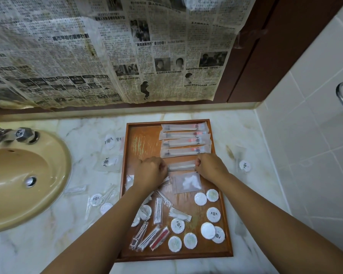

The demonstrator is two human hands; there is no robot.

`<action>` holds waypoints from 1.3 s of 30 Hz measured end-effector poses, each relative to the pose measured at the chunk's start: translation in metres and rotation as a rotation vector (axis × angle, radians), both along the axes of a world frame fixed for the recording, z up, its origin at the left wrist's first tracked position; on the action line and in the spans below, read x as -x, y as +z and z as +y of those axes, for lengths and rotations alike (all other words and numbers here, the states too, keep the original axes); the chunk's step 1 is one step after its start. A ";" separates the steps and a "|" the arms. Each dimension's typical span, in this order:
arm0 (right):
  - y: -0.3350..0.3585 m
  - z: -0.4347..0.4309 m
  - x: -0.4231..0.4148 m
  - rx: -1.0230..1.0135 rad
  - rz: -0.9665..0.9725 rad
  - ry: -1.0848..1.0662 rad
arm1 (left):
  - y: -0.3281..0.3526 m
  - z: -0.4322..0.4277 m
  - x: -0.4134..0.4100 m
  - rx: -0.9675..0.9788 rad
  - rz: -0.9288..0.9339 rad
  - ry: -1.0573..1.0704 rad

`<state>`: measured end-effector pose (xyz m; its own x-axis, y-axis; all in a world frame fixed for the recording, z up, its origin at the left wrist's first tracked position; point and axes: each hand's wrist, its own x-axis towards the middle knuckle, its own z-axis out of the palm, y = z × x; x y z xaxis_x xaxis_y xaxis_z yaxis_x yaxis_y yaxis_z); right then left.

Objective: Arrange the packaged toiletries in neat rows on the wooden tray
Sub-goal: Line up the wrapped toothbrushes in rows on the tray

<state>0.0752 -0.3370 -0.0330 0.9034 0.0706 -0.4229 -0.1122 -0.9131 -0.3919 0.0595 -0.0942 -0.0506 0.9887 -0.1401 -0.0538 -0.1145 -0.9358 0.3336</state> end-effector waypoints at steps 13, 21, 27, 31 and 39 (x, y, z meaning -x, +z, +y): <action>-0.003 -0.008 0.009 0.240 -0.279 0.152 | -0.001 -0.008 -0.003 -0.331 -0.137 -0.204; -0.003 -0.011 0.012 0.286 -0.385 0.053 | 0.004 -0.013 -0.012 -0.336 -0.104 -0.226; -0.006 -0.014 0.010 0.310 -0.427 0.057 | 0.005 -0.014 -0.018 -0.252 -0.058 -0.121; -0.009 -0.013 0.011 0.163 -0.549 0.034 | 0.003 -0.011 -0.021 -0.185 -0.057 -0.095; -0.018 0.006 0.021 0.354 -0.323 0.121 | 0.001 -0.007 -0.026 -0.146 -0.037 -0.091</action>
<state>0.0542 -0.3306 -0.0511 0.9865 0.0860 -0.1393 0.0793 -0.9954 -0.0529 0.0854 -0.1011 -0.0496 0.9739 -0.2228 -0.0443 -0.2109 -0.9591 0.1887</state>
